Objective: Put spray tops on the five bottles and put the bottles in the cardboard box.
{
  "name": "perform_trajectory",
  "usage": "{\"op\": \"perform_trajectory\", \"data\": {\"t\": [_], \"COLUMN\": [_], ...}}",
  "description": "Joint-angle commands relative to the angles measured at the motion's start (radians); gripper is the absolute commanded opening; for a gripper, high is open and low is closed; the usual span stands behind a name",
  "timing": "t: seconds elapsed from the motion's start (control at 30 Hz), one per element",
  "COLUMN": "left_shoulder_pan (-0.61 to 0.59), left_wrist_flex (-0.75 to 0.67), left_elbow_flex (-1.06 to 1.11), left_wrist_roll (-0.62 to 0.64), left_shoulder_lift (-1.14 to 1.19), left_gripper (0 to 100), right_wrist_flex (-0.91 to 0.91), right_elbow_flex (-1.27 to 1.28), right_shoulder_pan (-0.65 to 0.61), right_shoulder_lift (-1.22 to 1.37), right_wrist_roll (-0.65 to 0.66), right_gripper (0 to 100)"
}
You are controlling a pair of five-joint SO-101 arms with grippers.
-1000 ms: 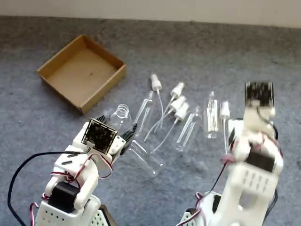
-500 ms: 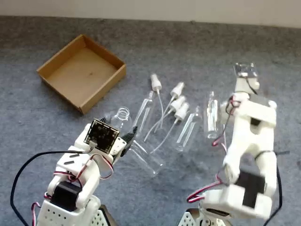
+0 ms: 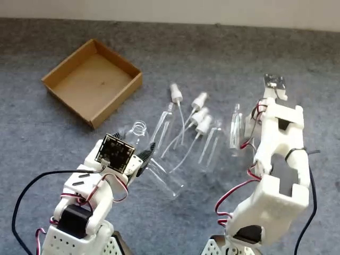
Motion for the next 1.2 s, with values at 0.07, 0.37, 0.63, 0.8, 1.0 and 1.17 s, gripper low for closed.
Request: {"op": "perform_trajectory", "data": {"t": [0.07, 0.37, 0.63, 0.8, 1.0, 1.17], "left_shoulder_pan": [0.010, 0.010, 0.010, 0.010, 0.010, 0.010], "left_wrist_flex": [-0.025, -0.025, -0.025, -0.023, -0.023, -0.025], "left_elbow_flex": [0.016, 0.019, 0.019, 0.019, 0.019, 0.019], "left_wrist_roll": [0.009, 0.009, 0.009, 0.009, 0.008, 0.008], "left_shoulder_lift": [-0.016, -0.016, -0.016, -0.016, -0.016, -0.016], "left_gripper": [13, 13, 13, 13, 13, 13], "right_wrist_flex": [-0.018, -0.024, -0.024, -0.019, -0.016, -0.016], "right_elbow_flex": [-0.090, -0.159, -0.188, -0.208, -0.226, -0.251], "right_shoulder_pan": [-0.042, -0.061, -0.062, -0.074, -0.076, -0.076], "right_shoulder_lift": [0.010, 0.013, 0.102, 0.125, 0.120, 0.122], "right_wrist_roll": [-0.014, -0.144, -0.169, -0.170, -0.276, -0.394], "right_gripper": [17.0, 17.0, 17.0, 17.3, 17.3, 17.3]}}
